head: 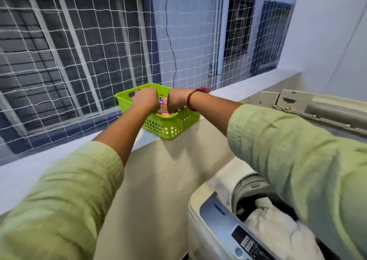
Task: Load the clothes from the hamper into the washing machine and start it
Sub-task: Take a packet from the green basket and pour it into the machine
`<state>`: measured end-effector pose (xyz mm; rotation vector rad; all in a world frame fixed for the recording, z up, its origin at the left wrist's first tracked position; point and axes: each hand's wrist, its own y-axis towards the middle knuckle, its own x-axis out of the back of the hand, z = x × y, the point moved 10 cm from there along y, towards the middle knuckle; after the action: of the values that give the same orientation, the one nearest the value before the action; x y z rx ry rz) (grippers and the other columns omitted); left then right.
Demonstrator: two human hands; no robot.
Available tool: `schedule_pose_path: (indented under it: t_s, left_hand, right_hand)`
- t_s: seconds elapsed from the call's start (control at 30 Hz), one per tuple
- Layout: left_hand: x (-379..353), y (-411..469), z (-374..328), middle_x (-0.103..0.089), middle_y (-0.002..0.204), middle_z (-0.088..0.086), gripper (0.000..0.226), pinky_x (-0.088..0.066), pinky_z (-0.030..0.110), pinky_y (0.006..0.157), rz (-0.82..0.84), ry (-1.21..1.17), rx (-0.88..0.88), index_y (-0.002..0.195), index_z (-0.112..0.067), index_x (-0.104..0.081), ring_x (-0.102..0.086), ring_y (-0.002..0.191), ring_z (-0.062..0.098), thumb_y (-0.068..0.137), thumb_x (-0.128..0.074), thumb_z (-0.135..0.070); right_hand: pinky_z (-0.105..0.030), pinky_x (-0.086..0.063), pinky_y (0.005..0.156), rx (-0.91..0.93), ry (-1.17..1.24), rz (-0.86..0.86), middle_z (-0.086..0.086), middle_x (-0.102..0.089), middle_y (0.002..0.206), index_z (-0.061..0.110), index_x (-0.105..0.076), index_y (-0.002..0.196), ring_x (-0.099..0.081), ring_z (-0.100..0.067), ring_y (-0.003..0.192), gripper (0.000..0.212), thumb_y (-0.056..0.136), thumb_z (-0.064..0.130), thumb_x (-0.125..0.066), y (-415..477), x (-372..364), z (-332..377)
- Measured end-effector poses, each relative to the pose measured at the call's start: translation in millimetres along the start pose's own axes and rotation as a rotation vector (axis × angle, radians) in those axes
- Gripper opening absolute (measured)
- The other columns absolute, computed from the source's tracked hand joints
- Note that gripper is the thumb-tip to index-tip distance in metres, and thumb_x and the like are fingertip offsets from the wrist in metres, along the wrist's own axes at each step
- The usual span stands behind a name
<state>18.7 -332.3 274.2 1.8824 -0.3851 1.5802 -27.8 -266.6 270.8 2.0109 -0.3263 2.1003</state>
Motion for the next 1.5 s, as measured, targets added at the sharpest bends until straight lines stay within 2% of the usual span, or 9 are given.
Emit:
schedule_pose_path:
  t_s: [0.23, 0.37, 0.47, 0.53, 0.63, 0.7, 0.97, 1.27, 1.5]
  left_hand:
    - [3.8, 3.3, 17.6, -0.068, 0.106, 0.02, 0.026, -0.05, 0.038, 0.083, -0.158, -0.297, 0.108, 0.1, -0.006, -0.07, -0.062, 0.102, 0.037, 0.08, -0.054, 0.0]
    - [8.7, -1.9, 25.4, -0.068, 0.106, 0.021, 0.027, -0.049, 0.038, 0.082, -0.238, -0.396, 0.154, 0.099, -0.004, -0.071, -0.061, 0.103, 0.037, 0.079, -0.053, 0.005]
    - [9.8, -4.5, 30.2, -0.067, 0.106, 0.021, 0.027, -0.048, 0.038, 0.081, -0.291, -0.447, 0.18, 0.097, -0.003, -0.07, -0.061, 0.102, 0.038, 0.079, -0.052, 0.005]
    - [9.6, -4.0, 30.2, -0.067, 0.106, 0.02, 0.026, -0.048, 0.038, 0.08, -0.302, -0.452, 0.182, 0.096, -0.004, -0.069, -0.06, 0.101, 0.037, 0.079, -0.052, 0.005]
    - [8.8, -2.8, 31.0, -0.066, 0.107, 0.019, 0.025, -0.047, 0.039, 0.082, -0.304, -0.452, 0.183, 0.097, -0.004, -0.067, -0.059, 0.103, 0.037, 0.08, -0.051, 0.004]
    - [9.1, -1.9, 32.2, -0.066, 0.108, 0.019, 0.026, -0.047, 0.039, 0.082, -0.318, -0.454, 0.179, 0.099, -0.004, -0.066, -0.059, 0.103, 0.037, 0.08, -0.051, 0.004]
    - [10.6, -1.3, 32.5, -0.067, 0.104, 0.018, 0.025, -0.045, 0.037, 0.075, -0.362, -0.514, 0.152, 0.094, -0.006, -0.065, -0.06, 0.097, 0.036, 0.079, -0.047, 0.003]
    - [10.1, -2.6, 31.7, -0.068, 0.101, 0.017, 0.022, -0.047, 0.038, 0.076, -0.348, -0.542, 0.145, 0.091, -0.005, -0.065, -0.06, 0.096, 0.034, 0.077, -0.05, 0.002]
    - [9.5, -1.2, 32.6, -0.068, 0.102, 0.015, 0.024, -0.047, 0.036, 0.074, -0.343, -0.539, 0.159, 0.091, -0.007, -0.066, -0.061, 0.095, 0.034, 0.078, -0.05, 0.005]
  right_hand:
    - [-0.031, -0.029, 0.098, 0.253, -0.058, 0.085, -0.013, -0.037, 0.148, 0.011, -0.042, 0.132, -0.023, -0.013, 0.097, 0.034, 0.101, 0.018, -0.03, 5.8, -16.7, 37.6]
    - [-0.03, -0.032, 0.083, 0.287, 0.027, 0.075, -0.02, -0.055, 0.118, 0.032, -0.035, 0.072, -0.029, -0.013, 0.095, 0.032, 0.097, 0.013, -0.032, 16.9, -19.0, 45.7]
    - [-0.028, -0.032, 0.076, 0.217, 0.014, 0.065, 0.006, -0.045, 0.074, 0.026, -0.038, 0.068, -0.04, -0.019, 0.087, 0.026, 0.092, 0.016, -0.039, 24.4, -18.8, 37.1]
    - [-0.029, -0.04, 0.074, 0.074, 0.031, 0.002, -0.001, -0.057, 0.085, 0.02, -0.056, 0.088, -0.045, -0.021, 0.084, 0.006, 0.09, 0.021, -0.05, 25.9, -10.8, 16.8]
    - [-0.026, -0.045, 0.065, -0.106, 0.14, -0.135, -0.01, -0.066, 0.11, 0.012, -0.062, 0.102, -0.059, -0.024, 0.087, 0.018, 0.085, 0.018, -0.06, 28.8, 7.9, -12.9]
    - [-0.031, -0.047, 0.078, -0.161, 0.188, -0.268, -0.016, -0.063, 0.119, 0.007, -0.061, 0.11, -0.06, -0.031, 0.106, 0.024, 0.087, 0.012, -0.055, 22.6, 24.6, -20.6]
    - [-0.036, -0.043, 0.093, -0.052, 0.164, -0.229, -0.019, -0.058, 0.126, -0.001, -0.056, 0.116, -0.054, -0.033, 0.117, 0.03, 0.092, 0.017, -0.049, 20.0, 6.6, 3.0]
    - [-0.037, -0.054, 0.083, -0.122, 0.471, -0.113, -0.017, -0.068, 0.103, 0.002, -0.065, 0.108, -0.065, -0.029, 0.091, 0.025, 0.084, 0.008, -0.059, 52.3, -16.6, -14.0]
    - [-0.017, -0.034, 0.038, -0.218, 0.788, -0.012, -0.01, -0.058, 0.05, -0.002, -0.058, 0.075, -0.043, -0.012, 0.031, 0.018, 0.087, -0.008, -0.046, 53.6, -30.6, -24.5]
